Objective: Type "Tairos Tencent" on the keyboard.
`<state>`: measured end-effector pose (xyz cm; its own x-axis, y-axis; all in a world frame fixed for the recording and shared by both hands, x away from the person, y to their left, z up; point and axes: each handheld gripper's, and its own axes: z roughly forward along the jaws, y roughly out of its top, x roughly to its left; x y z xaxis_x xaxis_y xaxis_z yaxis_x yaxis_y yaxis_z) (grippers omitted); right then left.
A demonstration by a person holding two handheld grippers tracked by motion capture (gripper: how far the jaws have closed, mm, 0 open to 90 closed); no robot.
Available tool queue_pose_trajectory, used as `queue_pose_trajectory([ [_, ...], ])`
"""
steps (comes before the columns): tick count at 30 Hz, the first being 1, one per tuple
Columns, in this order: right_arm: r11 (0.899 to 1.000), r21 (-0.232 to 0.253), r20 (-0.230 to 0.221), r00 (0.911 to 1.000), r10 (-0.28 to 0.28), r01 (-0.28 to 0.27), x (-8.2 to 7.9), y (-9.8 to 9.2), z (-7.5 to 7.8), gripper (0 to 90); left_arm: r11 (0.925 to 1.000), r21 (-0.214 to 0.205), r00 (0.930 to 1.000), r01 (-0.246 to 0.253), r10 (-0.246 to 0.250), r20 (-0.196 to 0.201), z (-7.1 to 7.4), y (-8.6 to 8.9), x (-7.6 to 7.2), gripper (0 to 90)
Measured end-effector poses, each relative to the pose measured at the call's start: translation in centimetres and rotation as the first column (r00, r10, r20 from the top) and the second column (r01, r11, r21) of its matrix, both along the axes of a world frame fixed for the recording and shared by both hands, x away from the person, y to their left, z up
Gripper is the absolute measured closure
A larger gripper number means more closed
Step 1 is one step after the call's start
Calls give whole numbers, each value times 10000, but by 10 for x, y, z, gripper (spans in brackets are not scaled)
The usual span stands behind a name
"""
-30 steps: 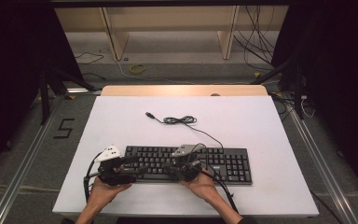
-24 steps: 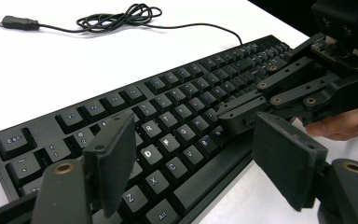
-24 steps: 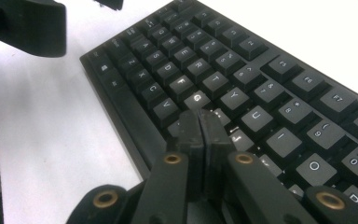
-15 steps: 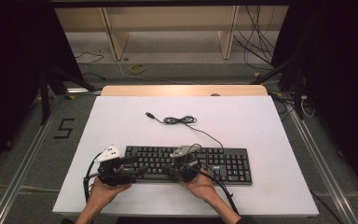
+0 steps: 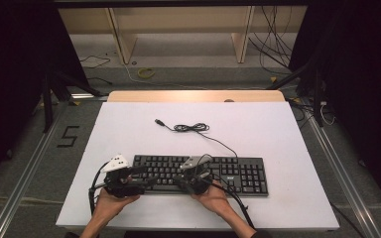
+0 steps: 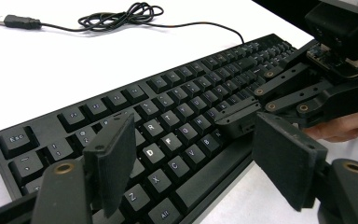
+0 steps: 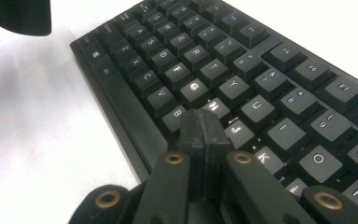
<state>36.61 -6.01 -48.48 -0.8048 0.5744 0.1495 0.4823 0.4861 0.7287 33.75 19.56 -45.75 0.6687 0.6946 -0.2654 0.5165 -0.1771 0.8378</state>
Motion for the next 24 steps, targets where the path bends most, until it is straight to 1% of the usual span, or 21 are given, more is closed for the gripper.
queue_pose_trajectory([
  [1, 10000, 14, -73, 10000, -37, 37, 0, 0, 0, 900, 10000, 1, 10000, -7, 7, -2, 0, 0, 0, 303],
  [3, 10000, 29, -59, 10000, -33, 33, 0, 0, 0, 900, 10000, 4, 10000, -9, 9, -3, 0, 0, 0, 303],
  [5, 9999, 88, -135, 9999, -53, 55, 0, -1, 1, 900, 10000, 15, 10000, -11, 11, -9, 0, 0, 1, 303],
  [7, 9997, 218, -211, 9998, -72, 77, 1, -3, 2, 885, 10000, 23, 10000, -5, 5, 2, 0, 0, 1, 304],
  [8, 9993, 366, -213, 9997, -73, 81, 1, -4, 3, 875, 10000, 19, 10000, 4, -4, -2, -1, 0, 1, 304],
  [15, 9964, 809, -65, 9997, -236, 240, 0, -14, 13, 843, 9999, 109, 10000, 46, -46, -29, -1, -2, 1, 304],
  [24, 9929, 1089, -56, 9989, -476, 479, 0, -31, 17, 775, 9999, 156, 10000, 41, -40, -35, -2, -2, 2, 305],
])
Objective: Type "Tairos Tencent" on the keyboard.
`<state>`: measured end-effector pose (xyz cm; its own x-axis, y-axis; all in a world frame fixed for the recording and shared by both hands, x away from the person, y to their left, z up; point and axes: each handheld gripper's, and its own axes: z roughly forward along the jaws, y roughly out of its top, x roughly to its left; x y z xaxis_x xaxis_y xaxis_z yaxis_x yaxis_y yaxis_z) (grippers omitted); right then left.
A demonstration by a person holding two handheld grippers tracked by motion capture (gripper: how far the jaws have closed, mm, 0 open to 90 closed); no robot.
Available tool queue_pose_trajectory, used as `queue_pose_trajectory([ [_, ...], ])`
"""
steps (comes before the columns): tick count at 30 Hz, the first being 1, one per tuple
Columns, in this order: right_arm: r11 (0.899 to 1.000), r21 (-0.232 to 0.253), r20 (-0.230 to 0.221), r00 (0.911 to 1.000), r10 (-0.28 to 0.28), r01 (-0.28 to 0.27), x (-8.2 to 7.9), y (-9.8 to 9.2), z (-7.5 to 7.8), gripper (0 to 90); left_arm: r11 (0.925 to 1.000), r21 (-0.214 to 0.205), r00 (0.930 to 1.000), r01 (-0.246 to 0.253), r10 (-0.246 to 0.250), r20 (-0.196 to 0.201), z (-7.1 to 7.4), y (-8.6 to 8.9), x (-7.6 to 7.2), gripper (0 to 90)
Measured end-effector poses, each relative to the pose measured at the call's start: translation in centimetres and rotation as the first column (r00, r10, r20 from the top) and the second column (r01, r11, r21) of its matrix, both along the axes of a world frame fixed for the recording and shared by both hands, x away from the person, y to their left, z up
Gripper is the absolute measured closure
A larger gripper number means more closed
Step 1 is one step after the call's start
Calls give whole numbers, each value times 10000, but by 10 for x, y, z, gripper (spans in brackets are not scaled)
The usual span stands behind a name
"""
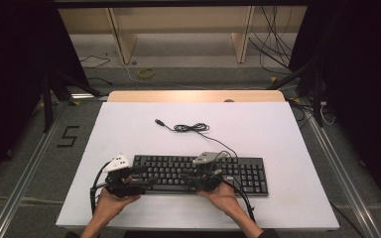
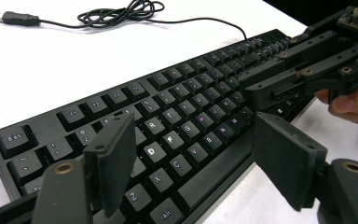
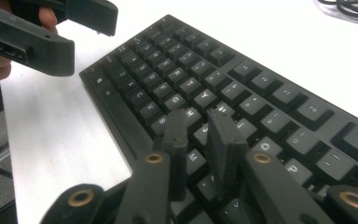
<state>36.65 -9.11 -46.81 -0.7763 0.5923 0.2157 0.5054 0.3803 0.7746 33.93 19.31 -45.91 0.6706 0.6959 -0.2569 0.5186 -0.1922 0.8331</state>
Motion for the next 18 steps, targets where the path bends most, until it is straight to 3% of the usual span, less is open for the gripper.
queue_pose_trajectory([
  [18, 9993, 277, 60, 9997, -233, 232, -7, -21, 7, 543, 9999, 80, 9999, 90, -89, -82, 0, -5, 4, 305],
])
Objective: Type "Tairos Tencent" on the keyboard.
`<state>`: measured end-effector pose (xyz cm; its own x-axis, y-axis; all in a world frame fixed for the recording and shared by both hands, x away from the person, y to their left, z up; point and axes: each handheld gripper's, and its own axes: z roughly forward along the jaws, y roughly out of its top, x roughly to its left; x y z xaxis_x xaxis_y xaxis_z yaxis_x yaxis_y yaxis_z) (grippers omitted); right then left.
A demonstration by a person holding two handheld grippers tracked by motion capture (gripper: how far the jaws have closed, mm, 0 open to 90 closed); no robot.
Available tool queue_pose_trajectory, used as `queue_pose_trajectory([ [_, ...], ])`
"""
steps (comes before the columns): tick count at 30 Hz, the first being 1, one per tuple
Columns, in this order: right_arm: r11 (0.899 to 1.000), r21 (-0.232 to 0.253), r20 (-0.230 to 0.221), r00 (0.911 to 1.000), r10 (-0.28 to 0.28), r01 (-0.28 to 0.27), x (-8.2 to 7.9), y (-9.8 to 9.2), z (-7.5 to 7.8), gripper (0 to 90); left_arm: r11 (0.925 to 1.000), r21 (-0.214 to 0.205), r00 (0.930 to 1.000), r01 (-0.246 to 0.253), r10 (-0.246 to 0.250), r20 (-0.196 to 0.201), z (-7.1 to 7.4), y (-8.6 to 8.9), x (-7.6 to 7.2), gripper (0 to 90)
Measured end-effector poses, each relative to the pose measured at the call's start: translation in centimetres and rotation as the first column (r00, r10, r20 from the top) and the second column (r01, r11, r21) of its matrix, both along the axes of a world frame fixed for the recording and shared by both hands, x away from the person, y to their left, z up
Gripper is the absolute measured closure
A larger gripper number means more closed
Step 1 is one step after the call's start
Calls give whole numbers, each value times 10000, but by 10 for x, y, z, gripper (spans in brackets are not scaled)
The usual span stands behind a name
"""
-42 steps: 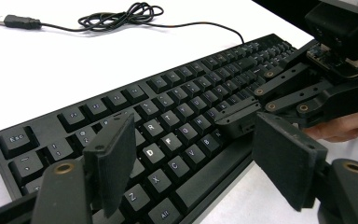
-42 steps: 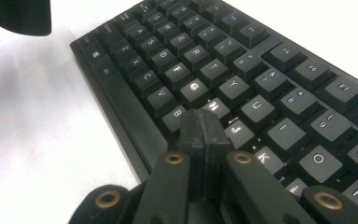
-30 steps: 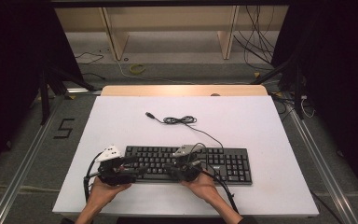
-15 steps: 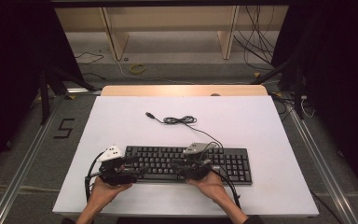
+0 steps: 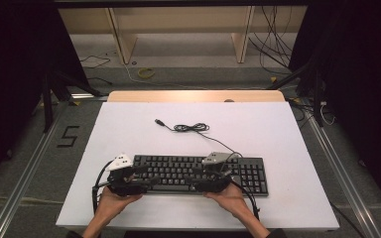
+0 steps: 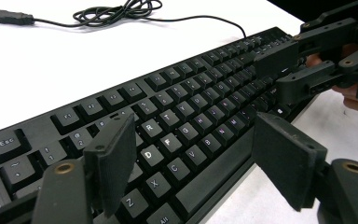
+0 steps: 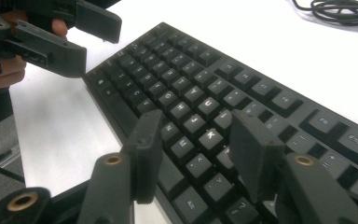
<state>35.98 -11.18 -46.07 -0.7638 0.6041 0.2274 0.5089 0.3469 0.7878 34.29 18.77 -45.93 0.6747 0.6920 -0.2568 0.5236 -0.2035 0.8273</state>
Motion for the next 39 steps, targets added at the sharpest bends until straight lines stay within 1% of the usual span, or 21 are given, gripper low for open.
queue_pose_trajectory([
  [8, 9996, 75, 171, 9995, -273, 272, -3, -13, 3, 502, 10000, 82, 10000, 49, -48, -37, 0, -3, 2, 305],
  [13, 9990, 133, 196, 9989, -426, 423, -5, -19, 5, 486, 9999, 148, 10000, 29, -28, -73, 0, -4, 3, 305],
  [17, 9986, 93, 425, 9977, -525, 521, -7, -24, 5, 469, 9996, 267, 9997, -82, 87, -208, -2, -4, 7, 308],
  [19, 9982, 160, 361, 9977, -578, 573, -8, -27, 5, 463, 9996, 267, 9996, -118, 125, -265, -3, -6, 9, 311],
  [22, 9979, 207, 406, 9972, -629, 621, -10, -31, 5, 453, 9992, 385, 9995, -64, 75, -291, -2, -8, 12, 319],
  [26, 9973, 185, 470, 9963, -716, 708, -13, -35, 5, 427, 9992, 403, 9993, -19, 34, -374, -2, -11, 15, 359],
  [28, 9972, 206, 511, 9960, -728, 719, -15, -36, 6, 420, 9991, 414, 9991, -36, 54, -418, -1, -13, 17, 393],
  [33, 9971, 259, 570, 9957, -725, 711, -19, -40, 7, 399, 9976, 692, 9988, 58, -24, -491, 0, -19, 23, 493],
  [36, 9967, 339, 704, 9946, -766, 743, -22, -43, 7, 399, 9958, 914, 9980, 107, -49, -637, -3, -22, 26, 557],
  [37, 9965, 353, 748, 9941, -786, 761, -23, -44, 7, 395, 9957, 914, 9976, 123, -61, -685, -4, -23, 27, 577],
  [39, 9961, 444, 811, 9935, -800, 765, -25, -47, 8, 393, 9944, 1038, 9975, 187, -114, -700, -5, -24, 29, 613],
])
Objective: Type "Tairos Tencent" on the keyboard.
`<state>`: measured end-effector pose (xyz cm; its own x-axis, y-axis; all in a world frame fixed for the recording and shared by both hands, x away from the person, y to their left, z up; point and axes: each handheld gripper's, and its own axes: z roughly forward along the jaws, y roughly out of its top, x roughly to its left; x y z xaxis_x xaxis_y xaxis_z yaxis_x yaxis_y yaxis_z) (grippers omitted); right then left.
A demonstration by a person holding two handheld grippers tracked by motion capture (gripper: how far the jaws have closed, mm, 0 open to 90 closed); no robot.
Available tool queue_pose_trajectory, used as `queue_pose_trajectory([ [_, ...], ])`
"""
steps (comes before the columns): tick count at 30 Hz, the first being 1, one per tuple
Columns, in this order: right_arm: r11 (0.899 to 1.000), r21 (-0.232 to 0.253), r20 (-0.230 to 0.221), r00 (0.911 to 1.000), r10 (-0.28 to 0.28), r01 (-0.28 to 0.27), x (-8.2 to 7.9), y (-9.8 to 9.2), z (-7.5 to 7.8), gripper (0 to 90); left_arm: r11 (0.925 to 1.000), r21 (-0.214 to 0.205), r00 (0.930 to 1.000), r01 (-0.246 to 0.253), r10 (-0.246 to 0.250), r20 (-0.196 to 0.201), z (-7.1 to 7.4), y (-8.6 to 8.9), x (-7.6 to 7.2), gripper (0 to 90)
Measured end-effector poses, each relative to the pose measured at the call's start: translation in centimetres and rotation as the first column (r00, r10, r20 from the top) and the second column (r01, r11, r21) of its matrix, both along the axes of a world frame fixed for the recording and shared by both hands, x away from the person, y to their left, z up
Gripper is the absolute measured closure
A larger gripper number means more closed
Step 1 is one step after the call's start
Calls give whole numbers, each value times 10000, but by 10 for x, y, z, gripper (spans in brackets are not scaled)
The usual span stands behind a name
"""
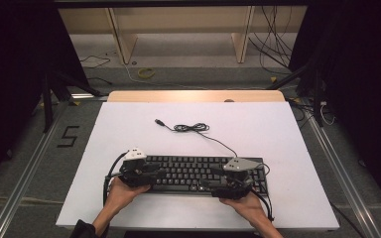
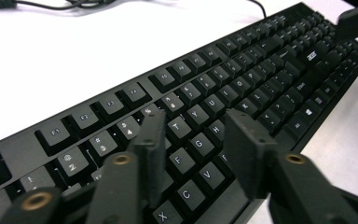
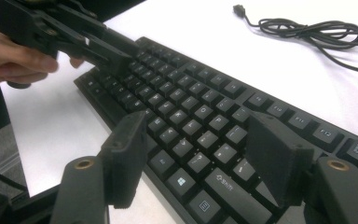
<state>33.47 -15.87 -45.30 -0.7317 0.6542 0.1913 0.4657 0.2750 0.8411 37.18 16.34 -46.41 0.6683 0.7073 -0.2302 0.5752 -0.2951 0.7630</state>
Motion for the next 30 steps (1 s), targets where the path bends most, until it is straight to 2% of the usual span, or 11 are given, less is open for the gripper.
queue_pose_trajectory([
  [5, 9998, 150, 109, 9999, -114, 113, -4, -6, 1, 383, 9995, 248, 9998, 179, -176, -97, 0, -6, 4, 688],
  [12, 9997, 118, 148, 9997, -200, 198, -8, -13, -1, 370, 9978, 565, 9994, 350, -348, -49, 0, -15, 9, 782],
  [20, 9997, 167, 115, 9998, -175, 173, -13, -16, -1, 354, 9963, 851, 9997, 153, -138, -183, -4, -19, 18, 888],
  [30, 9997, 173, 73, 9999, -153, 151, -17, -17, -2, 346, 9951, 974, 9996, 187, -164, -249, -9, -19, 22, 893],
])
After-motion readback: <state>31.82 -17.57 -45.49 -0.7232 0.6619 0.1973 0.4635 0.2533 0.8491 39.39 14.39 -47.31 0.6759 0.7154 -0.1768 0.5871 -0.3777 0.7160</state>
